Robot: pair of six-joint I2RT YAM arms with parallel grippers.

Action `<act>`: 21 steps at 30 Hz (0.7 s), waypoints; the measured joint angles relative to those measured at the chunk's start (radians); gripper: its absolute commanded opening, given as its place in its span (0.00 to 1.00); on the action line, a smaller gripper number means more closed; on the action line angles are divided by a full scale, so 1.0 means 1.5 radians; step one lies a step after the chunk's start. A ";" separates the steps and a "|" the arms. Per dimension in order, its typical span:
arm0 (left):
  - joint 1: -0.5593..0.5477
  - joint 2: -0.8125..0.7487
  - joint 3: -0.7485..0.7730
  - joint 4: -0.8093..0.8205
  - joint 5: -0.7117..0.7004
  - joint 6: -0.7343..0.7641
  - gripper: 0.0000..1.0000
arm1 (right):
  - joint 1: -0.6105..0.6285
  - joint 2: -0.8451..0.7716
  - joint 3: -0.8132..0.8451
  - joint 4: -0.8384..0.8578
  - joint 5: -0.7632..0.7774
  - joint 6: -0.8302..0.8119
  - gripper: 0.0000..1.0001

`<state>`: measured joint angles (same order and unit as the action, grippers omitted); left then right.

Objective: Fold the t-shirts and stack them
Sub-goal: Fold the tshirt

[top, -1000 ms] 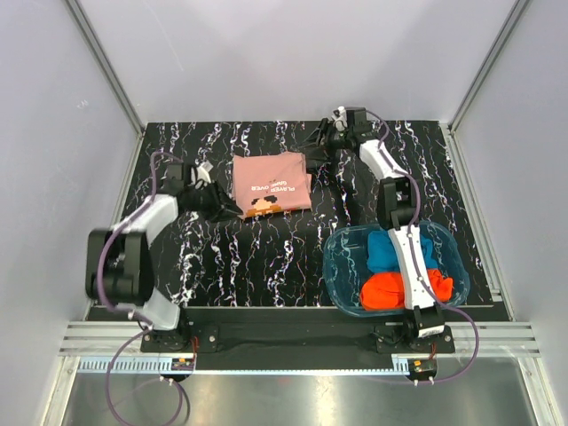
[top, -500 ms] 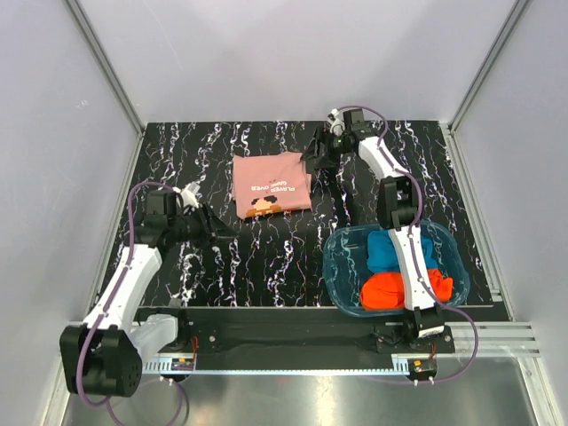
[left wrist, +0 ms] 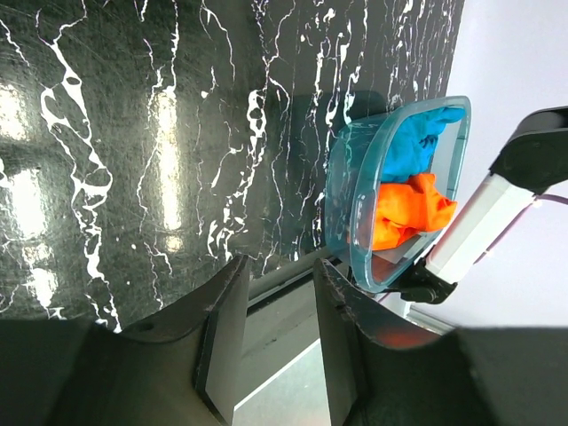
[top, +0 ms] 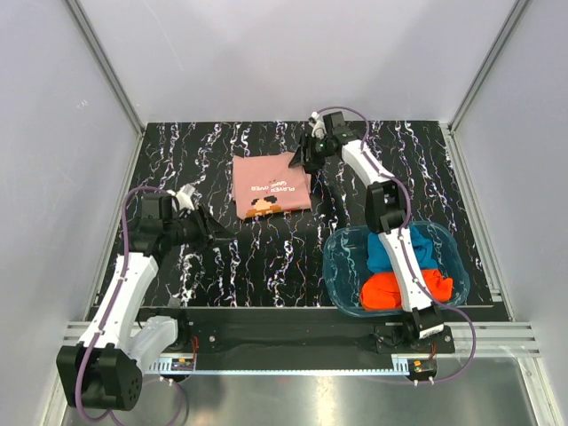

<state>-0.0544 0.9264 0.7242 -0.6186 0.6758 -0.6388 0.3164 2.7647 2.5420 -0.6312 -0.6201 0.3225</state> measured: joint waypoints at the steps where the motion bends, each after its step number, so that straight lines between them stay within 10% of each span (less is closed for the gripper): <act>1: 0.000 -0.001 0.002 -0.003 0.000 -0.001 0.40 | 0.003 0.002 0.000 0.004 0.002 0.004 0.49; 7: 0.000 -0.004 0.007 -0.017 -0.001 -0.007 0.40 | 0.010 0.014 0.007 0.002 0.037 0.020 0.00; 21: 0.000 0.046 0.094 -0.092 -0.005 0.025 0.39 | -0.032 -0.043 0.016 -0.090 0.228 -0.132 0.00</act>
<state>-0.0544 0.9958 0.8646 -0.7570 0.6689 -0.6014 0.2684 2.7007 2.5652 -0.7662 -0.2783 0.1249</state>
